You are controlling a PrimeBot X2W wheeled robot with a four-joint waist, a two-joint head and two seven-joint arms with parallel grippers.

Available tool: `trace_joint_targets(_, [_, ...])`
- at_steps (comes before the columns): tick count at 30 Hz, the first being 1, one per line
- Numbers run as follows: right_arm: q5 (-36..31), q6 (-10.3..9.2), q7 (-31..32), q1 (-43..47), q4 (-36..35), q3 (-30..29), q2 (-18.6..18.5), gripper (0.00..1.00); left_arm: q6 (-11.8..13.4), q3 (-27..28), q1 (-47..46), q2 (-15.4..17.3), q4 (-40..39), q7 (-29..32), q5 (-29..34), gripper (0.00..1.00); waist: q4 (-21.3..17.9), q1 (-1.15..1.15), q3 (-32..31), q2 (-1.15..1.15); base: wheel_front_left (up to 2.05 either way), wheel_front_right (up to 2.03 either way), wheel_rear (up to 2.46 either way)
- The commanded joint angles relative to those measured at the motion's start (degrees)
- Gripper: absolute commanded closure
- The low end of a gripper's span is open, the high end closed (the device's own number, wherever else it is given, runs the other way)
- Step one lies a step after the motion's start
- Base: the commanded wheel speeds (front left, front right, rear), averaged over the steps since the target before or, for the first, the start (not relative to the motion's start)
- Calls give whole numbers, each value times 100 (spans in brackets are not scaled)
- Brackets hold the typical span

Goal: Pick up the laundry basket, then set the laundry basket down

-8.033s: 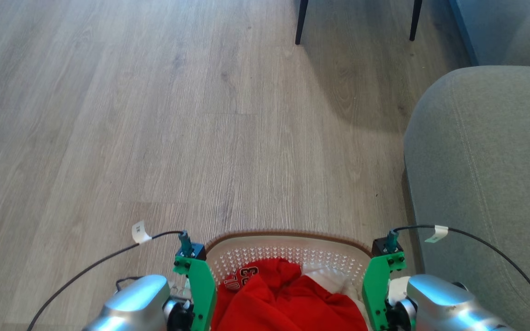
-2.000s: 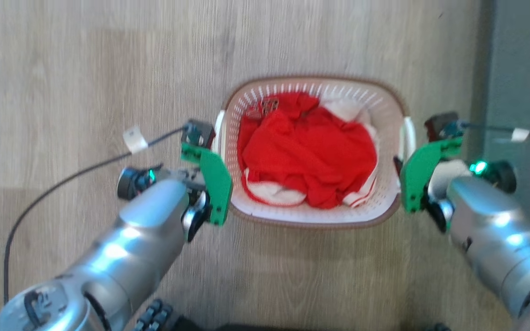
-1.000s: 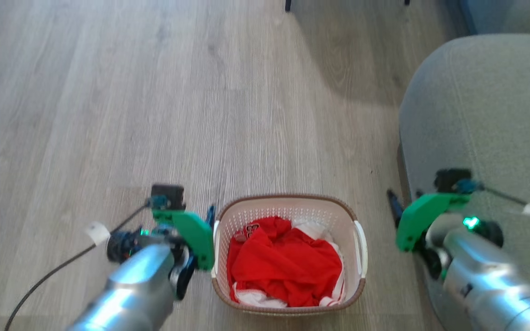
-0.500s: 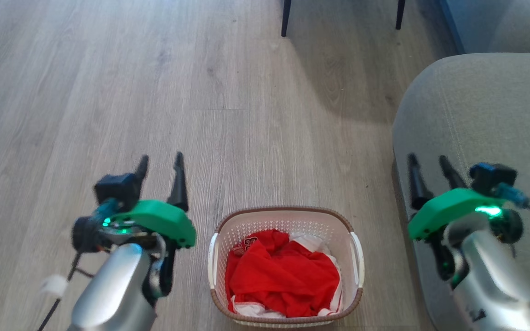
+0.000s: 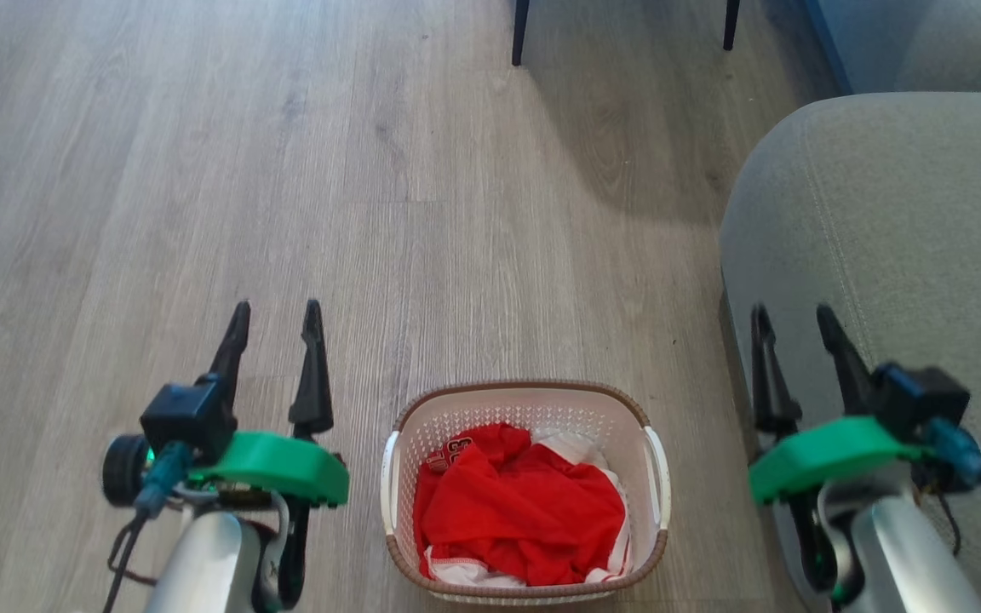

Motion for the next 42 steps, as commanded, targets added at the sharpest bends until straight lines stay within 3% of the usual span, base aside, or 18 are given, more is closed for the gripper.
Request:
trace_joint_targets(1, [-111, 40, -75, -99, -253, 92, 35, 0, 14, 157, -164, -1, -224, -29, -29, 0, 0, 1, 13, 0, 0, 0, 0])
trace_joint_targets(17, [-72, 40, -75, 513, -476, 142, 77, 0, -212, 42, 187, -4, -162, -29, -435, 0, -36, 1, 56, 0, 0, 0, 0])
trace_joint_targets(42, [13, 40, -75, 520, -597, 94, 78, 0, -83, -32, 182, -5, -213, -29, -92, 0, -3, 1, -3, 0, 0, 0, 0])
